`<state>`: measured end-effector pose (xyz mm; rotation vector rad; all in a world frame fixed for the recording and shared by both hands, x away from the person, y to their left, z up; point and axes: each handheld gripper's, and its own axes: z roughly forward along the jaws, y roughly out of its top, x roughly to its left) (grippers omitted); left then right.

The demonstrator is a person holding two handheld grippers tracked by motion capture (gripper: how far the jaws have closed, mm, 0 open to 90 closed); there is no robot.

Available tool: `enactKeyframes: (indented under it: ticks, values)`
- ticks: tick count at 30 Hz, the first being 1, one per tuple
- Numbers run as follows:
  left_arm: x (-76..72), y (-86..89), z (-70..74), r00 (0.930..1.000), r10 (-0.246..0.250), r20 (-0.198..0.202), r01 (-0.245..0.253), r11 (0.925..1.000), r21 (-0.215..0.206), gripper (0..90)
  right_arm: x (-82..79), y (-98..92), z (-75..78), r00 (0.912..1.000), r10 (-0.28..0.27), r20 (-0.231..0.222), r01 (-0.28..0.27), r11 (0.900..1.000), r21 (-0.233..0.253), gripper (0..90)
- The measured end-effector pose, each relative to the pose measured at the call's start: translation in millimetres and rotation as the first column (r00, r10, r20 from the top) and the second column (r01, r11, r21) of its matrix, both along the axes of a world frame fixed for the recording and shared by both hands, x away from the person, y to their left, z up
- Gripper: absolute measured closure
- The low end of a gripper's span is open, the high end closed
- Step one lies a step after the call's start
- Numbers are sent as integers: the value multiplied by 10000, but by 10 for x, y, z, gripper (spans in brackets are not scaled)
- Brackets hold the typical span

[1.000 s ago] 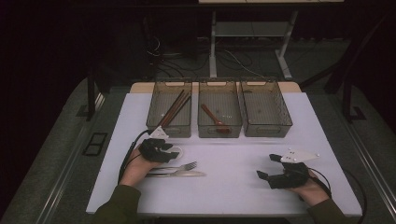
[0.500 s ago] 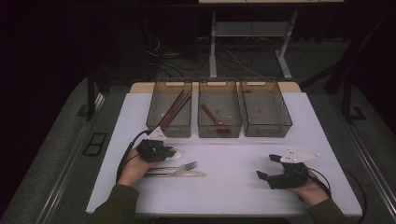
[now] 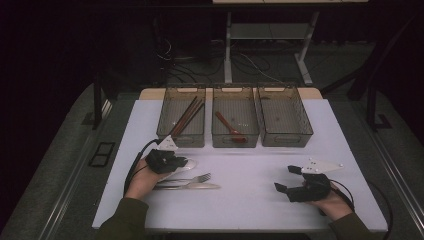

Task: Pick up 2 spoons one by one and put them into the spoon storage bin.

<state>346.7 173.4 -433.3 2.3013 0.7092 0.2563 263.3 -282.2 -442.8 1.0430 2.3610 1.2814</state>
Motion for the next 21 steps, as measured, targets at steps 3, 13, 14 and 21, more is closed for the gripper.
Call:
enactKeyframes:
  ticks: [3, 13, 14, 21]
  values:
    - [0, 12, 11, 10000, 52, 32, -52, 10000, -76, 835, 4, -7, -6, 10000, -18, -19, 18, 10000, 82, 135]
    - [-17, 46, 77, 9996, 189, 187, -178, 9983, -547, 835, -30, -42, 2, 9999, -70, -125, 71, 9999, 100, 136]
    - [-19, 46, 83, 9996, 189, 224, -175, 9980, -599, 835, -33, -49, 4, 9999, -97, -142, 99, 9999, 127, 136]
    - [-45, 33, 148, 9989, 205, 425, -172, 9969, -768, 835, -30, -46, -3, 9999, -95, -119, 96, 9999, 123, 136]
